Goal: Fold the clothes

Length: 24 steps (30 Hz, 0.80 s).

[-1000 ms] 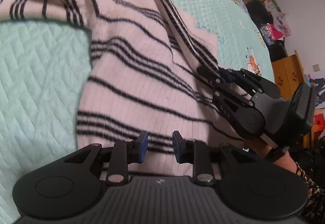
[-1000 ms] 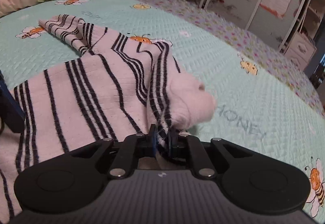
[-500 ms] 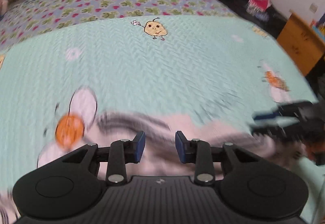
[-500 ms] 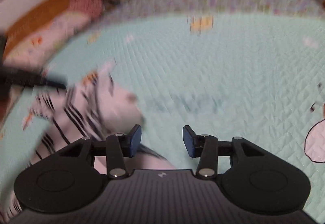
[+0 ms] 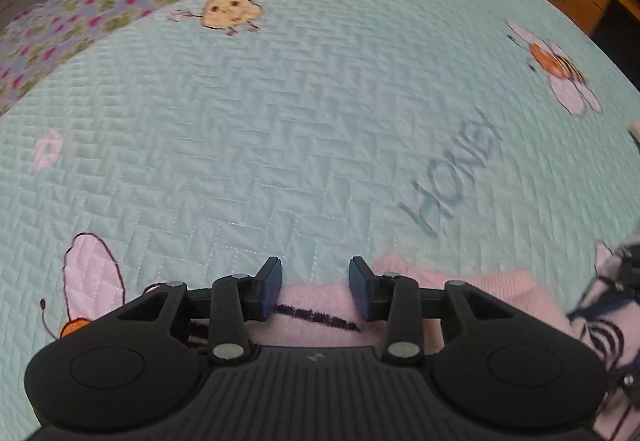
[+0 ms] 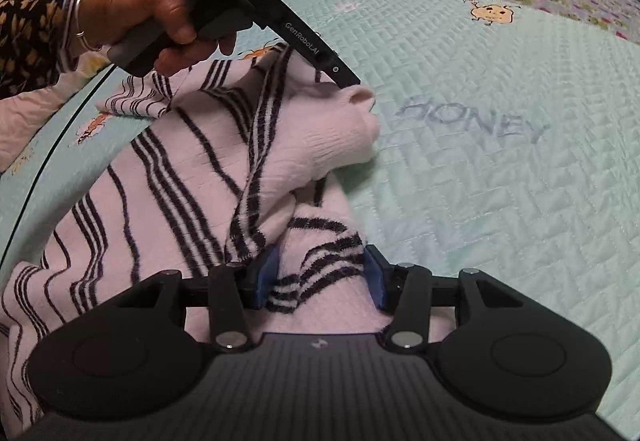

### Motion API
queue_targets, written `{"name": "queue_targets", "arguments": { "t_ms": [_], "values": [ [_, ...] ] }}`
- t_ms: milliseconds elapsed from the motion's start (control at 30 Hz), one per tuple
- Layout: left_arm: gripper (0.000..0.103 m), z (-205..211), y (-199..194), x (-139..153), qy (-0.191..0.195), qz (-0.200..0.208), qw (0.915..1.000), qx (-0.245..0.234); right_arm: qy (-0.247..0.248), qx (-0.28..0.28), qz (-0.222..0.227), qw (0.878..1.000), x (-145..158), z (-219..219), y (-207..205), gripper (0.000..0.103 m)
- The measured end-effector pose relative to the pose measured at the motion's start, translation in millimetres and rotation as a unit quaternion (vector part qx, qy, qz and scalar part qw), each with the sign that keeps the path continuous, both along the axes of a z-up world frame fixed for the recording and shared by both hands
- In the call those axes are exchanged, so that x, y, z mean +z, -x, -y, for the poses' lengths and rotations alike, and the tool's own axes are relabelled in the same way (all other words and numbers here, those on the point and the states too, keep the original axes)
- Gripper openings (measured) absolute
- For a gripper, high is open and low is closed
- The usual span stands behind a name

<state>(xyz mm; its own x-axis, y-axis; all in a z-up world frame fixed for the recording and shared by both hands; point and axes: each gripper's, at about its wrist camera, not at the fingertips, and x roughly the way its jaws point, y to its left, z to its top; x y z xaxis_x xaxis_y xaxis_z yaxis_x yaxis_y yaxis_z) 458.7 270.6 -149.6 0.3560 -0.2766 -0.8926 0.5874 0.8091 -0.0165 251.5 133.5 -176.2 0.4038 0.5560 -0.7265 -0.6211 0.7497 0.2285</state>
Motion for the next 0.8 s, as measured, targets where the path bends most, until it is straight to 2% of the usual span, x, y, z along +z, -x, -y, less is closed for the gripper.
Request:
{"name": "queue_targets", "arguments": {
  "t_ms": [233,467,633,700,800],
  "values": [
    [0.041,7,2,-2,-0.022,-0.022,0.9967,-0.075,-0.004,0.010,-0.007,1.000,-1,4,-13,0.050],
    [0.041,-17,-6,10,0.055,-0.047,0.9967,-0.036,-0.016,0.003,-0.005,1.000,-5,6,-12,0.050],
    [0.041,-15,-2,5,0.054,-0.089,0.9919,-0.072,-0.021,0.003,-0.008,1.000,-5,7,-14,0.050],
    [0.042,-8,1,-3,0.032,-0.116,0.9874,-0.103,-0.021,0.006,-0.009,1.000,-5,7,-15,0.050],
    [0.045,-4,1,-9,0.022,-0.129,0.9831,-0.128,-0.022,0.009,-0.012,1.000,-5,8,-16,0.050]
  ]
}}
